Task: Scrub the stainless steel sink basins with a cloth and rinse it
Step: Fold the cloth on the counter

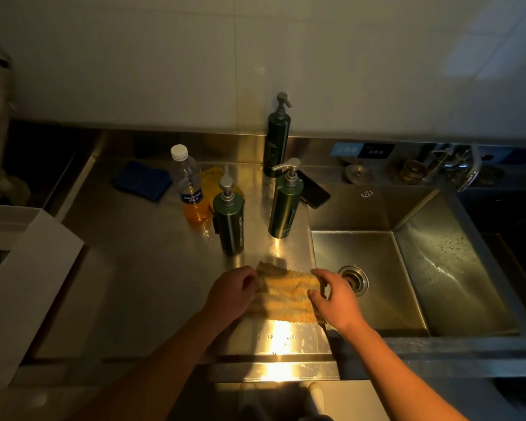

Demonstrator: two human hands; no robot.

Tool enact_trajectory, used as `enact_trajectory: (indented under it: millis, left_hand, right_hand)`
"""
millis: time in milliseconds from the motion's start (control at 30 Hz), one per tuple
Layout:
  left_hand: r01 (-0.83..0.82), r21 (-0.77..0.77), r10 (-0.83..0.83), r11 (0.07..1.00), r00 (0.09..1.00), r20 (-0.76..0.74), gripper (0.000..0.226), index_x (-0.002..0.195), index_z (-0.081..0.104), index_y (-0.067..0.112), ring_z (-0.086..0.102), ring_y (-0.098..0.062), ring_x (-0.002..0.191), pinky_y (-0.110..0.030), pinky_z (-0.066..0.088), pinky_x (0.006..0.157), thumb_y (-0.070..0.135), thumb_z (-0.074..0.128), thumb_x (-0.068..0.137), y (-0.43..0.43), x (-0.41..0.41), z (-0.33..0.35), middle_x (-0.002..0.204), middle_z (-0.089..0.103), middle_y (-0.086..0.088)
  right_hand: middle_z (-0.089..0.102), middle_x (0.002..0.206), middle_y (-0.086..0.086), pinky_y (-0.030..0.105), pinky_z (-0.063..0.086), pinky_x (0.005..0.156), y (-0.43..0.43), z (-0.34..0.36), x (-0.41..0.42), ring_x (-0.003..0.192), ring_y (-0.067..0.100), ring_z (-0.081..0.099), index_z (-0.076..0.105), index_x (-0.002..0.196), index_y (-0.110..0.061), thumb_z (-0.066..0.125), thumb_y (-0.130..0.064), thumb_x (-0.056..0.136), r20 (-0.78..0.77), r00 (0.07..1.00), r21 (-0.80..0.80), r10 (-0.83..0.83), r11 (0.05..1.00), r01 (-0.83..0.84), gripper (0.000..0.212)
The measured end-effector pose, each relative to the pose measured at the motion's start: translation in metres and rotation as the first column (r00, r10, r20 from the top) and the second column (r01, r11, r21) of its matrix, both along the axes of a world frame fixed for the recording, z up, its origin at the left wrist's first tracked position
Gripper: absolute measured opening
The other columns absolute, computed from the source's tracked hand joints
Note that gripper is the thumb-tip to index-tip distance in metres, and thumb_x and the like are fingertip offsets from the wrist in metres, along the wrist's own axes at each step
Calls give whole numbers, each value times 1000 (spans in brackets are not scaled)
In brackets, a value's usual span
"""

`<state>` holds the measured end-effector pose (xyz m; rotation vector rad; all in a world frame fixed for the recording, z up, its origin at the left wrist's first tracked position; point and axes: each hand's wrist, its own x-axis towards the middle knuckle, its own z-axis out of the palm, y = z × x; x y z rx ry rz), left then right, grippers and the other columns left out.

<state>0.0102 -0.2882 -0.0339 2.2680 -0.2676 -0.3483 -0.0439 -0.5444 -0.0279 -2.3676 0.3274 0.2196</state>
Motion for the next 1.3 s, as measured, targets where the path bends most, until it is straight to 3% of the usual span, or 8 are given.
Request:
enact_trajectory:
  millis: [133, 233, 433, 633, 833, 933, 1067, 1300]
  left_hand:
    - [162, 89, -158, 983, 987, -41, 21, 101, 61, 33, 58, -1, 85, -18, 41, 71, 47, 68, 87, 0, 5, 2, 94, 61, 16]
    - [154, 190, -170, 970, 983, 70, 18, 99, 64, 29, 58, -6, 86, -24, 47, 74, 44, 66, 90, 0, 6, -1, 94, 62, 12]
    - [-14, -74, 10, 997, 998, -62, 12, 89, 63, 27, 63, -4, 76, -18, 51, 67, 38, 65, 93, -5, 13, 9, 80, 67, 11]
    - [-186, -217, 133, 958, 962, -238, 6, 95, 60, 26, 64, -12, 93, -31, 53, 80, 30, 58, 99, -17, 35, 19, 96, 67, 0]
    - [-36, 199, 44, 979, 998, -38, 28, 122, 61, 23, 58, -20, 112, -30, 43, 90, 28, 62, 95, -28, 36, 5, 121, 59, 0]
    - [-20, 297, 19, 955, 1000, 7, 37, 132, 55, 22, 55, -22, 119, -33, 43, 94, 28, 61, 95, -35, 35, 7, 129, 55, -1]
    - [13, 326, 13, 945, 997, -78, 31, 123, 56, 22, 57, -20, 111, -32, 46, 87, 29, 64, 93, -40, 38, 8, 116, 60, 1]
    - [-23, 179, 50, 984, 988, -148, 9, 99, 56, 22, 55, -12, 88, -26, 42, 72, 22, 64, 93, -40, 34, 12, 93, 56, 5]
  right_hand:
    - [53, 117, -5, 24, 48, 84, 2, -3, 10, 101, 13, 57, 58, 126, -28, 70, -28, 88, -3, 999, -47, -50, 998, 50, 40]
    - [56, 110, -2, 29, 61, 68, -1, -8, 13, 81, 15, 66, 57, 121, -26, 73, -21, 87, -38, 976, 76, -214, 973, 217, 38]
    - [69, 78, 16, 49, 60, 59, -12, -14, 13, 59, 30, 68, 60, 88, -15, 71, -12, 86, -148, 938, 254, -312, 905, 341, 12]
    - [61, 85, 20, 49, 58, 66, -32, -5, 2, 69, 36, 64, 54, 90, -8, 63, -5, 89, -147, 895, 404, -420, 801, 442, 9]
    - [67, 99, 11, 43, 58, 85, -26, -36, 9, 87, 25, 67, 61, 104, -17, 57, -22, 97, -438, 863, 347, -252, 838, 421, 9]
    - [69, 100, 10, 35, 55, 77, -22, -37, 13, 88, 24, 67, 63, 109, -13, 52, -25, 99, -532, 816, 398, -227, 783, 478, 19]
    - [67, 98, 15, 32, 57, 66, -26, -34, 9, 84, 27, 67, 64, 110, -6, 53, -26, 98, -682, 710, 470, -176, 638, 610, 25]
    - [71, 98, 12, 28, 55, 63, -42, -43, 6, 87, 22, 69, 67, 108, -9, 70, -19, 90, -637, 736, 479, -228, 631, 610, 21]
